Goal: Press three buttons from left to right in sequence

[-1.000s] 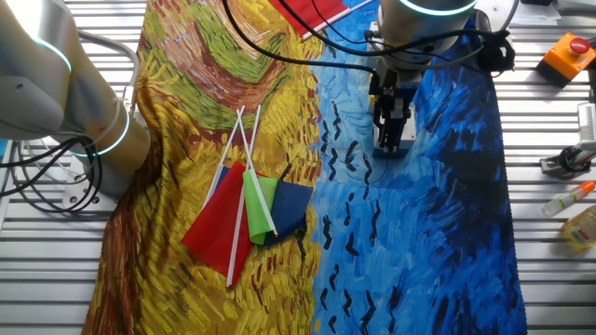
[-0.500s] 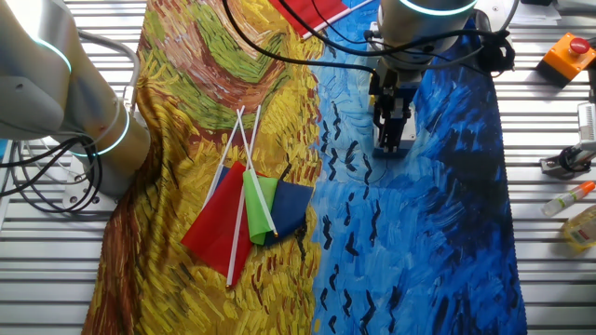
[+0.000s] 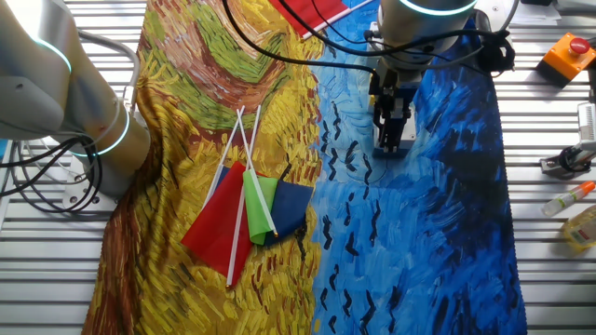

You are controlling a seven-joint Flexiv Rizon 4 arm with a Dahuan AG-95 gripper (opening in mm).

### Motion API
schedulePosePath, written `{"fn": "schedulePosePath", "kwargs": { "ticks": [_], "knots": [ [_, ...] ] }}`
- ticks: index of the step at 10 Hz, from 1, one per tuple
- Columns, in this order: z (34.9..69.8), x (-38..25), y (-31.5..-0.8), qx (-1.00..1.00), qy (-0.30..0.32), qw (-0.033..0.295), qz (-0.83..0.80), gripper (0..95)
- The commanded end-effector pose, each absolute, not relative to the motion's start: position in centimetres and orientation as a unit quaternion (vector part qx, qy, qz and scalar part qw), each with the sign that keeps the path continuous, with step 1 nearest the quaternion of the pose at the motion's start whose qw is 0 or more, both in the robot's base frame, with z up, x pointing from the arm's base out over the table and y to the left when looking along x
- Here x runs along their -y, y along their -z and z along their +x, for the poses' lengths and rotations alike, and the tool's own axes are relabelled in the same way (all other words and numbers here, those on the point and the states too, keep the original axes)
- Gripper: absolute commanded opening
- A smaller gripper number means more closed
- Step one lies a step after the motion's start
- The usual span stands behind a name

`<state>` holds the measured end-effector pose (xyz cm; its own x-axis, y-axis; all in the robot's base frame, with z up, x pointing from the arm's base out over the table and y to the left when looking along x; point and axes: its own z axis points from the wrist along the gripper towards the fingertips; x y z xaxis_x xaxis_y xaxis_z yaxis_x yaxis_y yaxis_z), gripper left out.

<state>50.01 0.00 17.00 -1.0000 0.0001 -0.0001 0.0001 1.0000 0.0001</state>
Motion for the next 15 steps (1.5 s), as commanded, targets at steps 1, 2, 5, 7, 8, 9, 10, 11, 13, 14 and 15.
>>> {"fn": "schedulePosePath", "kwargs": {
  "ticks": [1,2,5,7,8,9,10,11,13,14,15],
  "knots": [
    [50.00,0.00,-17.00,-0.998,-0.047,0.040,-0.005,0.0],
    [50.00,0.00,-17.00,-0.998,-0.047,0.040,-0.005,0.0],
    [50.00,0.00,-17.00,-0.998,-0.046,0.040,-0.003,0.0],
    [50.00,0.00,-17.00,-0.998,-0.047,0.040,-0.001,0.0],
    [50.00,0.00,-17.00,-0.998,-0.046,0.040,-0.001,0.0],
    [50.00,0.00,-17.00,-0.998,-0.045,0.040,-0.001,0.0],
    [50.00,0.00,-17.00,-0.998,-0.044,0.039,-0.001,0.0],
    [50.00,0.00,-17.00,-0.998,-0.043,0.038,-0.001,0.0],
    [50.00,0.00,-17.00,-0.999,-0.039,0.037,-0.001,0.0],
    [50.00,0.00,-17.00,-0.999,-0.038,0.037,0.000,0.0],
    [50.00,0.00,-17.00,-0.999,-0.036,0.039,0.001,0.0]
  ]
}}
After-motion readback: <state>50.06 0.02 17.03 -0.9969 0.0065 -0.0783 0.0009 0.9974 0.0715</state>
